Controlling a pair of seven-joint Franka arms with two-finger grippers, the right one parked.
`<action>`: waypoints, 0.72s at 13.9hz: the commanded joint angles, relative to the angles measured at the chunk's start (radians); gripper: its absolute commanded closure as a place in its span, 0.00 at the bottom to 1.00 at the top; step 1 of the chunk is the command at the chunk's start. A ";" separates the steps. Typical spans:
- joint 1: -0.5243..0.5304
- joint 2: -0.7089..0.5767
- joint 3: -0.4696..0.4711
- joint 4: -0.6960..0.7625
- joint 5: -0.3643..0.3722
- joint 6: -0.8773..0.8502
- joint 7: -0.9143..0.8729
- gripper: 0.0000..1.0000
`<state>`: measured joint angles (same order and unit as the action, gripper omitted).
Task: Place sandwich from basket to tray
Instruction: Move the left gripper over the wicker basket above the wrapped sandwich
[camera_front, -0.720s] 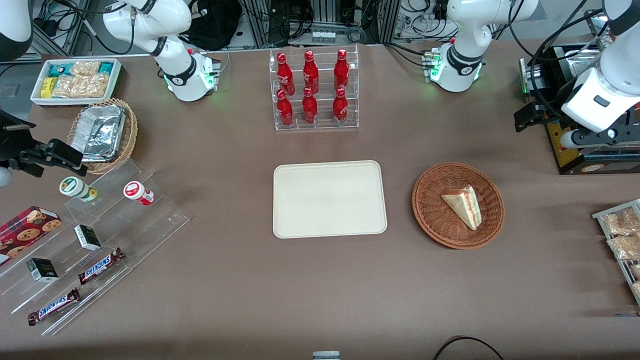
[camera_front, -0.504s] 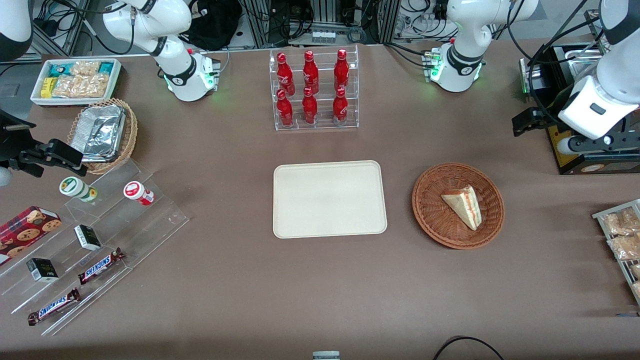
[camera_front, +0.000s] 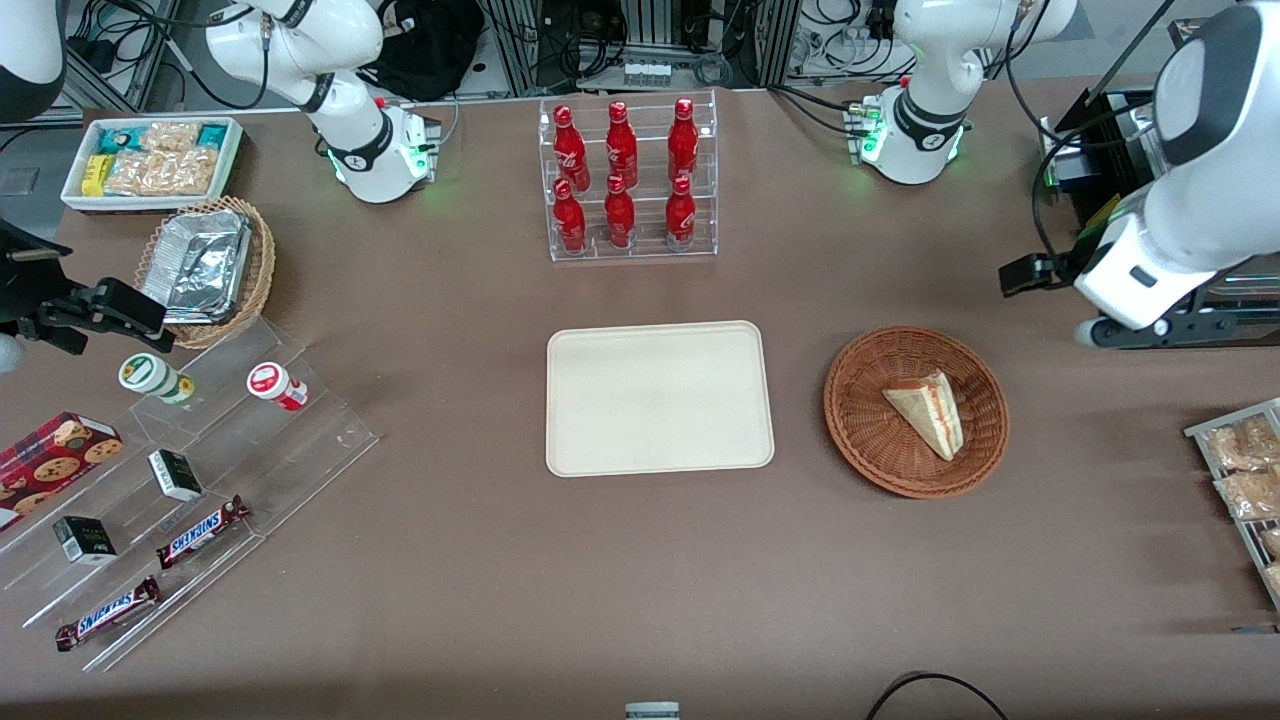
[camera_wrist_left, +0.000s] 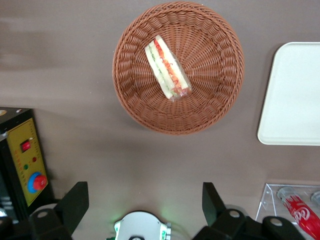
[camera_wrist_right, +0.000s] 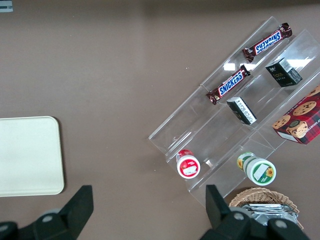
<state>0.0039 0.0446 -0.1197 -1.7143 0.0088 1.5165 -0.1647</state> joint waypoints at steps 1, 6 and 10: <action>-0.004 -0.018 -0.002 -0.122 0.002 0.118 0.008 0.00; -0.004 -0.018 -0.002 -0.284 0.003 0.333 0.005 0.00; -0.004 -0.015 -0.002 -0.431 0.003 0.557 -0.019 0.00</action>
<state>0.0031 0.0500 -0.1216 -2.0661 0.0090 1.9773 -0.1667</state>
